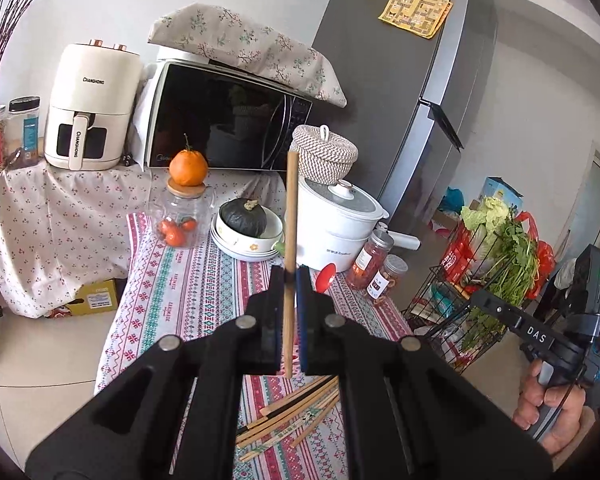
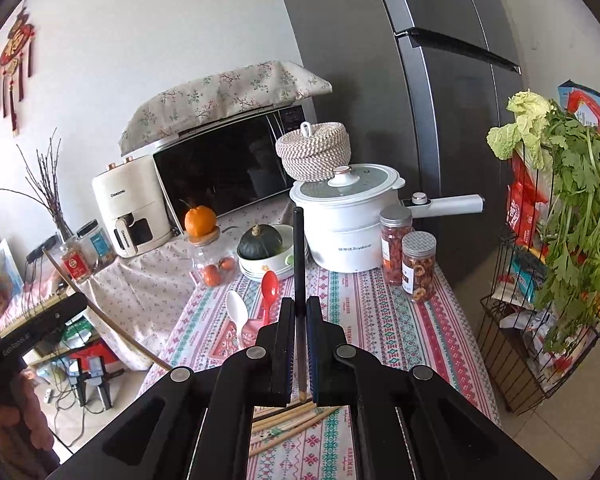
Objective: Organize utensils
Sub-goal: 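Grasp the thin black stick with the right tool while the left tool lifts the chopstick, then insert the wooden chopstick upright into the pink basket with the left tool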
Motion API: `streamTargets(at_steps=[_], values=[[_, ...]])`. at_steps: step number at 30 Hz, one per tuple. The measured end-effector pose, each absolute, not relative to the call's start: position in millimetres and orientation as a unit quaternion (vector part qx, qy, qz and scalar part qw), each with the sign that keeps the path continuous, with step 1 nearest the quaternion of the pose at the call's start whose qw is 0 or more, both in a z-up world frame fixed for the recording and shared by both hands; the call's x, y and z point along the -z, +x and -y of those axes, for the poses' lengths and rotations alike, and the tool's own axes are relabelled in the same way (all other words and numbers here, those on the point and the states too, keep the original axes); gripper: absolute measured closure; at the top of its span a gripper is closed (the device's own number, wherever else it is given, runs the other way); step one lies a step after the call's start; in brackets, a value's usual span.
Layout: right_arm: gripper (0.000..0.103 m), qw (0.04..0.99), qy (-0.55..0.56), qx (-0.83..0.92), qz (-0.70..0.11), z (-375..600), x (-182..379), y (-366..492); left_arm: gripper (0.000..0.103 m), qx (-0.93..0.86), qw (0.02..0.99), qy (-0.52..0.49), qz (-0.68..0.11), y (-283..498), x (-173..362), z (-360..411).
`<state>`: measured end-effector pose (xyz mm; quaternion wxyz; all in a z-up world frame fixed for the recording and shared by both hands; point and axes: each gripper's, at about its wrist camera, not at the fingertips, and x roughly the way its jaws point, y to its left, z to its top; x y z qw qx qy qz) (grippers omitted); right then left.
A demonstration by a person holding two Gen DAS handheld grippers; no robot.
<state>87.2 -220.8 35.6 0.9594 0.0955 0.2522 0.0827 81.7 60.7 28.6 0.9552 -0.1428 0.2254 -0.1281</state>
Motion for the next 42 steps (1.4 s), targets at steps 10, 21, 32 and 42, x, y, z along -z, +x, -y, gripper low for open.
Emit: streamTargets(at_steps=[10, 21, 32, 42], values=[[0.098, 0.957, 0.092, -0.093, -0.257, 216, -39, 95, 0.097, 0.117, 0.962, -0.153, -0.194, 105, -29, -45], [0.098, 0.955, 0.103, -0.090, -0.264, 223, -35, 105, 0.097, 0.128, 0.964, -0.070, -0.221, 139, -10, -4], [0.098, 0.952, 0.100, -0.092, -0.274, 220, -27, 115, 0.097, 0.114, 0.949, -0.057, -0.289, 172, 19, 3], [0.098, 0.953, 0.098, -0.096, -0.270, 214, -29, 116, 0.052, 0.103, 0.948, -0.082, -0.291, 169, 11, -8]])
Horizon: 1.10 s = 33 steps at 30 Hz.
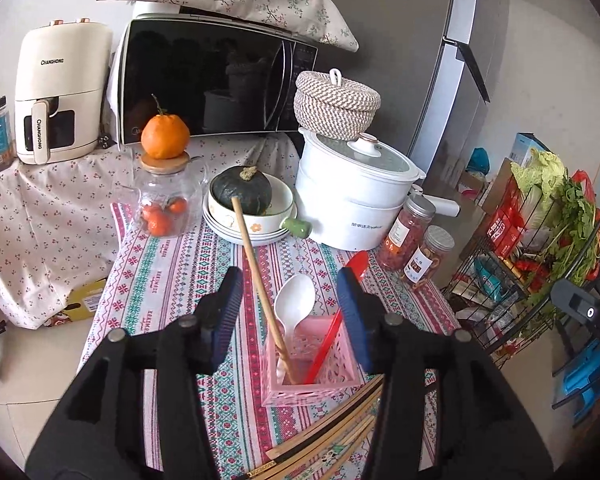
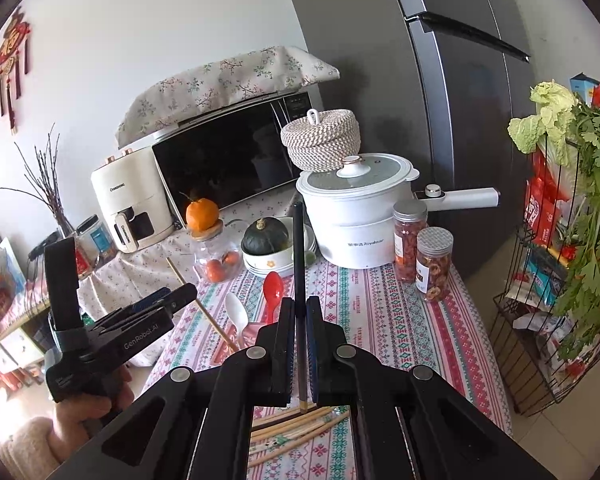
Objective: Organize utensils
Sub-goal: 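Insert the wooden chopstick upright into the pink basket with the left tool, then lower the black stick into the pink basket with the right tool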
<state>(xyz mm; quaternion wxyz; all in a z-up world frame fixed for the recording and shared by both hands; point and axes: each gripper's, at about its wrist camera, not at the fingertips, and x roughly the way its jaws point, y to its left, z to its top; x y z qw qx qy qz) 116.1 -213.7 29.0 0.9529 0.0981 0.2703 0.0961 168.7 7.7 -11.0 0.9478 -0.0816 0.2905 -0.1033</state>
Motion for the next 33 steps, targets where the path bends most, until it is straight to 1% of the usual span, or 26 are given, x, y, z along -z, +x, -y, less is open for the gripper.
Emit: streamTargets(at_steps=[1, 3, 6, 7, 9, 10, 12, 14, 19, 23, 28, 33], values=[[0.098, 0.954, 0.100, -0.096, -0.268, 213, -31, 116, 0.051, 0.103, 0.947, -0.083, -0.292, 166, 9, -10], [0.098, 0.954, 0.105, -0.098, -0.262, 213, -36, 115, 0.043, 0.101, 0.947, -0.087, -0.294, 159, 4, -15], [0.098, 0.957, 0.111, -0.101, -0.249, 209, -47, 113, 0.035, 0.092, 0.944, -0.083, -0.307, 148, -1, -24], [0.098, 0.958, 0.112, -0.102, -0.244, 206, -51, 113, 0.034, 0.088, 0.941, -0.080, -0.316, 144, -1, -27], [0.098, 0.959, 0.115, -0.104, -0.235, 201, -57, 115, 0.028, 0.077, 0.936, -0.077, -0.334, 137, 0, -34], [0.098, 0.960, 0.116, -0.106, -0.232, 198, -60, 116, 0.027, 0.068, 0.934, -0.076, -0.341, 132, 2, -37], [0.098, 0.961, 0.119, -0.111, -0.223, 190, -66, 119, 0.018, 0.045, 0.931, -0.073, -0.354, 120, 8, -45], [0.098, 0.962, 0.121, -0.114, -0.215, 182, -68, 124, 0.014, 0.032, 0.927, -0.069, -0.368, 112, 17, -51], [0.098, 0.963, 0.123, -0.112, -0.210, 161, -61, 145, 0.014, 0.033, 0.906, -0.073, -0.416, 108, 41, -61], [0.098, 0.968, 0.118, -0.104, -0.197, 150, -45, 157, 0.014, 0.032, 0.904, -0.072, -0.421, 106, 48, -67], [0.098, 0.962, 0.121, -0.092, -0.228, 145, -19, 181, 0.014, 0.039, 0.898, -0.078, -0.432, 110, 54, -68], [0.098, 0.950, 0.149, -0.086, -0.259, 147, 3, 202, 0.014, 0.040, 0.900, -0.072, -0.429, 112, 57, -65]])
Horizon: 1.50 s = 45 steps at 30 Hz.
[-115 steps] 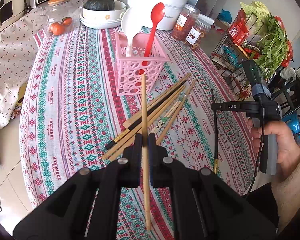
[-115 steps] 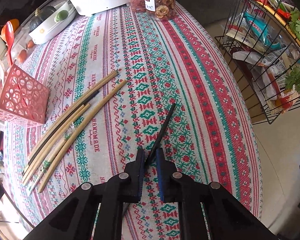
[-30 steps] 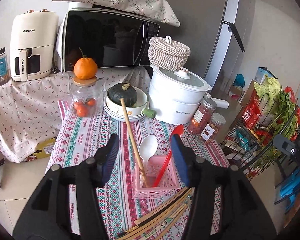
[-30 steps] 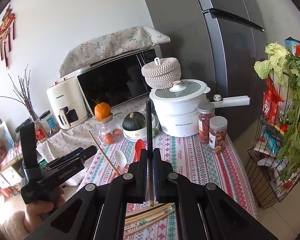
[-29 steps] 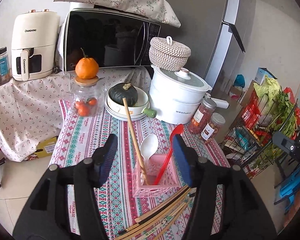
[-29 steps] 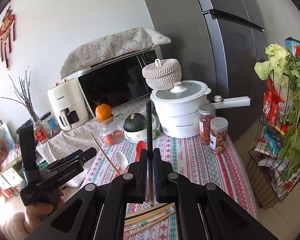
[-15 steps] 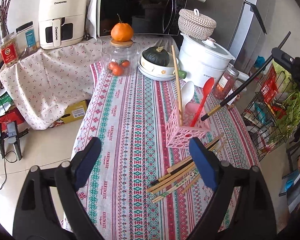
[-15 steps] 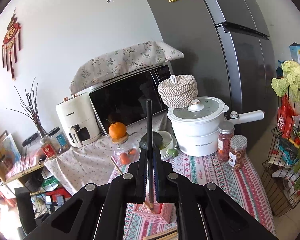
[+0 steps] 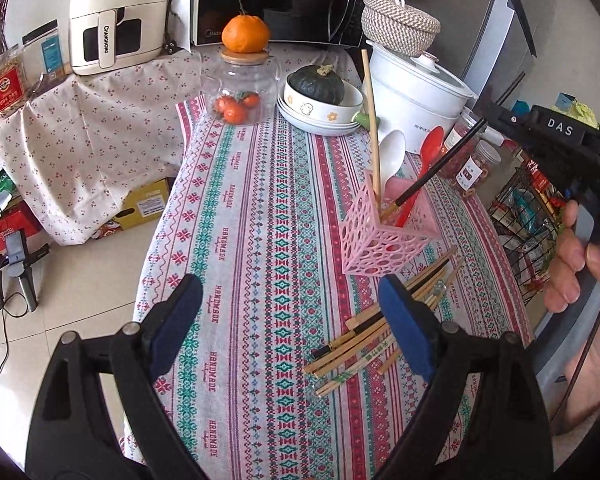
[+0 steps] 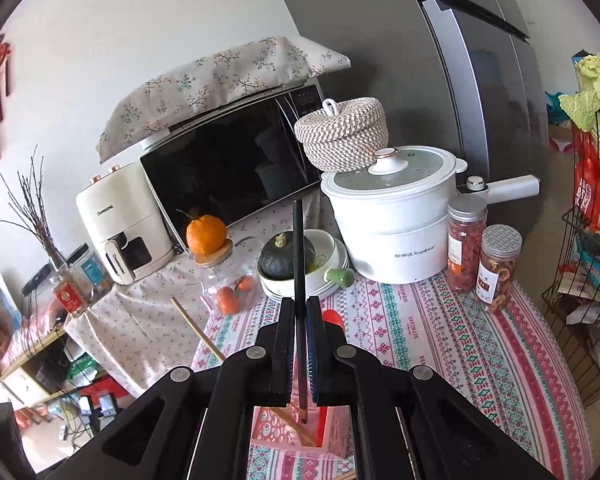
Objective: Organize utensils
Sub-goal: 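Lower the black stick into the pink basket with the right tool, then move both open tools over the pile of wooden chopsticks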
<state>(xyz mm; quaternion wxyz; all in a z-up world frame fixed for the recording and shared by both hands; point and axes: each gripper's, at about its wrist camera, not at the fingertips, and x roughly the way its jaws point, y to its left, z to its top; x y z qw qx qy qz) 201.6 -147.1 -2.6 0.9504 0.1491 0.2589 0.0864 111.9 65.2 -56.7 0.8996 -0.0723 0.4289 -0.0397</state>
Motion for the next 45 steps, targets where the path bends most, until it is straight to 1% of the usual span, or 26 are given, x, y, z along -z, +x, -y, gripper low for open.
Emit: streamTargets(at_steps=[5, 9, 10, 12, 13, 14, 15, 21, 32, 38, 45], values=[[0.097, 0.936, 0.173, -0.089, -0.294, 151, 20, 215, 0.014, 0.041, 0.900, -0.063, -0.429, 114, 58, -65], [0.091, 0.929, 0.181, -0.088, -0.310, 154, 27, 219, 0.014, 0.041, 0.900, -0.063, -0.430, 114, 59, -66], [0.088, 0.928, 0.186, -0.089, -0.311, 155, 26, 218, 0.014, 0.041, 0.900, -0.063, -0.429, 114, 59, -66], [0.073, 0.926, 0.195, -0.095, -0.309, 159, 23, 215, 0.014, 0.043, 0.900, -0.062, -0.429, 113, 59, -65], [0.069, 0.926, 0.198, -0.096, -0.306, 161, 21, 213, 0.014, 0.044, 0.901, -0.061, -0.428, 112, 59, -64], [0.062, 0.927, 0.198, -0.096, -0.304, 163, 18, 210, 0.014, 0.045, 0.901, -0.060, -0.428, 112, 59, -62], [0.058, 0.928, 0.198, -0.097, -0.301, 165, 16, 207, 0.014, 0.046, 0.901, -0.059, -0.427, 111, 59, -61], [0.047, 0.931, 0.196, -0.093, -0.294, 184, 0, 188, 0.014, 0.057, 0.899, -0.054, -0.431, 106, 61, -50], [0.035, 0.930, 0.190, -0.084, -0.302, 226, -14, 151, 0.014, 0.080, 0.891, -0.029, -0.447, 102, 70, -26], [0.029, 0.924, 0.170, -0.067, -0.335, 247, -2, 138, 0.014, 0.095, 0.880, -0.015, -0.465, 105, 82, -11], [0.027, 0.909, 0.146, -0.043, -0.387, 262, 26, 135, 0.014, 0.106, 0.865, -0.003, -0.491, 115, 100, 7]])
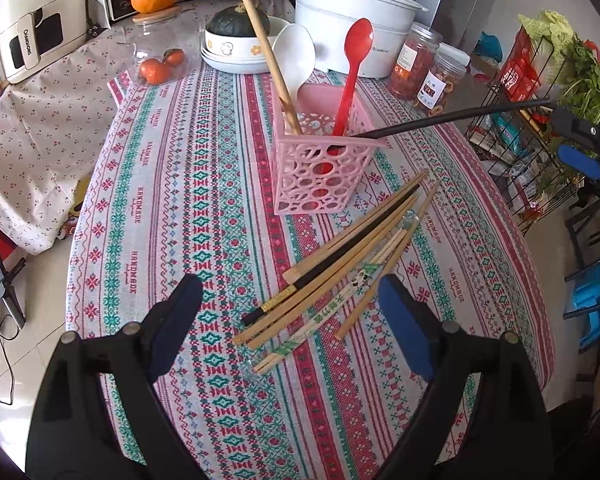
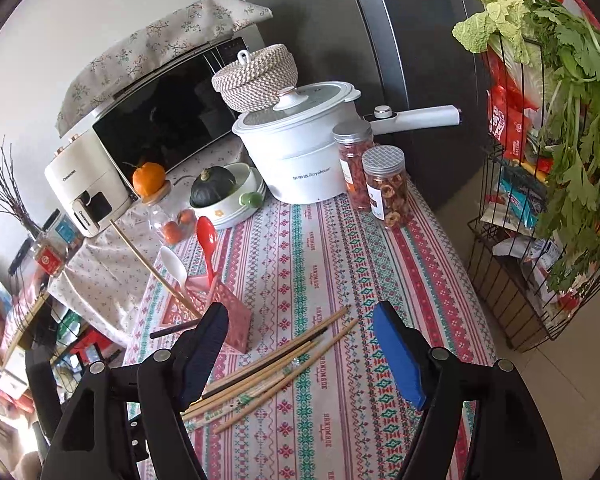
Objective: Organize utensils
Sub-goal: 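Move both open tools over the pile of wooden chopsticks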
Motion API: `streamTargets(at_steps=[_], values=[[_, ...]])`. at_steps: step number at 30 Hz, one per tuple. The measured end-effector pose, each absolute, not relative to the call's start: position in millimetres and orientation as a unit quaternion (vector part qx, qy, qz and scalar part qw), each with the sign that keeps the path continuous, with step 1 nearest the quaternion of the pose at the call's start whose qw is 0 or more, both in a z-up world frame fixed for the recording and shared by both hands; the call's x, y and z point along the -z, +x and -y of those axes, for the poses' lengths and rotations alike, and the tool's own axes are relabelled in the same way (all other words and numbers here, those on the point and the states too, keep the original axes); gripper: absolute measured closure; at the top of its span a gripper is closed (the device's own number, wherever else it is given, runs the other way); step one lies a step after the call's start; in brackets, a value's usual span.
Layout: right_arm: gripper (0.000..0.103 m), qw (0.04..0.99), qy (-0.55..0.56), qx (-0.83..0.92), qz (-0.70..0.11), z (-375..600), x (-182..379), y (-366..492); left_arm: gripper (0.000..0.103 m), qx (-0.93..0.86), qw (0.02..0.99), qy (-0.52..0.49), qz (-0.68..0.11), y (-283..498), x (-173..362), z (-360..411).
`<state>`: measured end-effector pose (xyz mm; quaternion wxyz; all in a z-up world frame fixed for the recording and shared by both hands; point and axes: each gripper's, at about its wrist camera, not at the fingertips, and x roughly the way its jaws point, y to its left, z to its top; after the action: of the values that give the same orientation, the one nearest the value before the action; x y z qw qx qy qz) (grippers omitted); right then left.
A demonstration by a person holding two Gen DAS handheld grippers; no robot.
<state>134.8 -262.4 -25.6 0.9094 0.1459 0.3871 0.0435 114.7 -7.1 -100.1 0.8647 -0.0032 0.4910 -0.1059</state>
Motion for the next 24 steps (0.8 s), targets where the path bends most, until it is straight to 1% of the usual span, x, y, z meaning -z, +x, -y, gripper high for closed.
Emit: streamTargets(at_steps=[6, 11, 15, 19, 22, 24], values=[[0.027, 0.869, 0.149, -0.024, -0.471, 270, 74, 150, 0.014, 0.116, 0.853, 0.007, -0.509, 122, 117, 17], [0.027, 0.840, 0.133, -0.008, -0.526, 270, 118, 167, 0.014, 0.125, 0.850, 0.009, -0.512, 124, 120, 19], [0.027, 0.828, 0.124, 0.002, -0.547, 265, 144, 183, 0.014, 0.129, 0.848, 0.002, -0.515, 126, 122, 16], [0.028, 0.826, 0.112, 0.009, -0.553, 256, 159, 198, 0.014, 0.131, 0.847, -0.003, -0.515, 128, 122, 13], [0.033, 0.826, 0.107, 0.019, -0.553, 252, 167, 208, 0.014, 0.136, 0.845, -0.007, -0.517, 130, 123, 11], [0.041, 0.822, 0.111, 0.025, -0.559, 251, 173, 214, 0.015, 0.140, 0.845, -0.009, -0.517, 130, 123, 9]])
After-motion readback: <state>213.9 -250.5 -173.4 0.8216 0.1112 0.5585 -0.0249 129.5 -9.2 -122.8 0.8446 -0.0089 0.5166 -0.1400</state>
